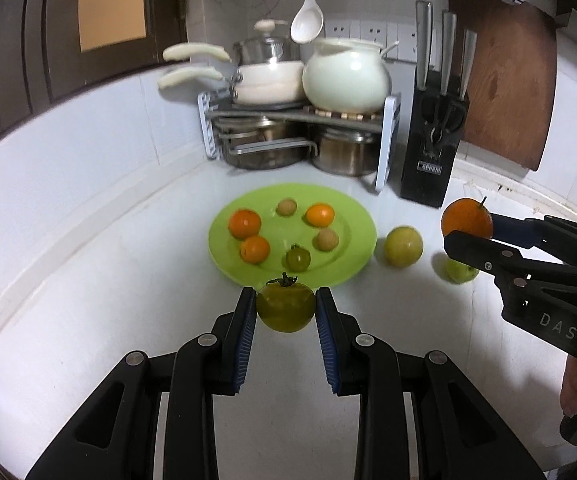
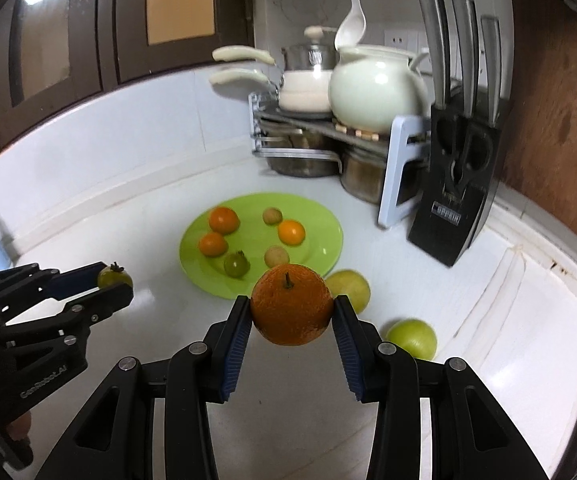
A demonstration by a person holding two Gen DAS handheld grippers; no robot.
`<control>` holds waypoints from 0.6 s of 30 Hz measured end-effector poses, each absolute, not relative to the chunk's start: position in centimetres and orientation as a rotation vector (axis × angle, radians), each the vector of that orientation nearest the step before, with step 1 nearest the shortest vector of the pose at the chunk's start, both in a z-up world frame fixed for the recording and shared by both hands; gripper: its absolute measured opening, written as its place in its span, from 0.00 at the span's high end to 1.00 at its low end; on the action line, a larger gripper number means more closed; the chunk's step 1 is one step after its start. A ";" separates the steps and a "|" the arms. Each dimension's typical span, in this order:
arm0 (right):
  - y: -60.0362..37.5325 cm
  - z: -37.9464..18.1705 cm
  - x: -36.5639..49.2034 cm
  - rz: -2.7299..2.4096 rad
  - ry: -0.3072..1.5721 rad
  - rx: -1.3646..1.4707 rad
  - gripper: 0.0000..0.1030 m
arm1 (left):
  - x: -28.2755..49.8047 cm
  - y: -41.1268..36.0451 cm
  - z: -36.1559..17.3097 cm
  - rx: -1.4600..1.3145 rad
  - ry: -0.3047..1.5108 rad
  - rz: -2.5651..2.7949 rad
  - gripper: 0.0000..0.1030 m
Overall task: Organize fruits
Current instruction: 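Carry the tomato and tangerine over the green plate with both tools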
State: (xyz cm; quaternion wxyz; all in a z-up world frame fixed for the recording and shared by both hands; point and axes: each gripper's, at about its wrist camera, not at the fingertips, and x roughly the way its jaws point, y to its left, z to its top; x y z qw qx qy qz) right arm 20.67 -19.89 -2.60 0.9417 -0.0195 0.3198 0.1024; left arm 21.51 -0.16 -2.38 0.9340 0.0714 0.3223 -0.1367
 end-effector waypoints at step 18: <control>-19.1 1.2 24.3 0.250 0.585 -0.021 0.59 | 25.2 -0.9 2.3 0.143 0.543 -0.301 0.71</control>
